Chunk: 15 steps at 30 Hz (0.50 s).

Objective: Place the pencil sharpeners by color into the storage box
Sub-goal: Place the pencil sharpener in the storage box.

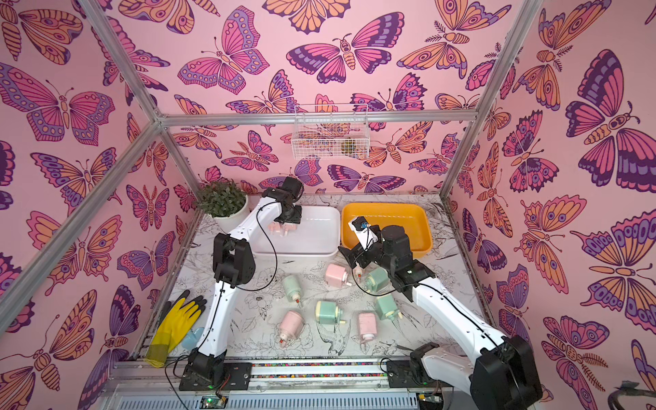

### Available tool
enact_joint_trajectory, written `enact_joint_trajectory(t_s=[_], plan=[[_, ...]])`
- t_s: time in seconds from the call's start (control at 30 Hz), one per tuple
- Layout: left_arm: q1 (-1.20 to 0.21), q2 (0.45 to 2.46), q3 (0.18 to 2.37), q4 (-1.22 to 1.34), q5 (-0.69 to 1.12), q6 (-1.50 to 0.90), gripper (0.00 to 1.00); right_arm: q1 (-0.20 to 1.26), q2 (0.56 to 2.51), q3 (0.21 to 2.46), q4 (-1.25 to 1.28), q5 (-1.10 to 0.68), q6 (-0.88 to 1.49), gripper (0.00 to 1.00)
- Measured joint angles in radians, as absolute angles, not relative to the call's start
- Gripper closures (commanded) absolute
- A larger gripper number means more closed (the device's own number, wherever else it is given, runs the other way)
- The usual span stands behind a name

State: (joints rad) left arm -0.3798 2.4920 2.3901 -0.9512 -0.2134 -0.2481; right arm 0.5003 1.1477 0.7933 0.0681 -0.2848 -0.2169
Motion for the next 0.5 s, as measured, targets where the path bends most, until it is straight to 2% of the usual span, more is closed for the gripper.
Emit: enact_joint_trajectory(t_s=[0.13, 0.5], plan=[[-0.379, 2.504, 2.407, -0.95, -0.218, -0.249, 0.92, 0.5, 1.148, 0.793, 0.068, -0.285, -0.217, 0.01], [-0.378, 2.526, 2.41, -0.951, -0.228, -0.248, 0.84, 0.5, 1.147, 0.793, 0.067, -0.285, -0.217, 0.01]])
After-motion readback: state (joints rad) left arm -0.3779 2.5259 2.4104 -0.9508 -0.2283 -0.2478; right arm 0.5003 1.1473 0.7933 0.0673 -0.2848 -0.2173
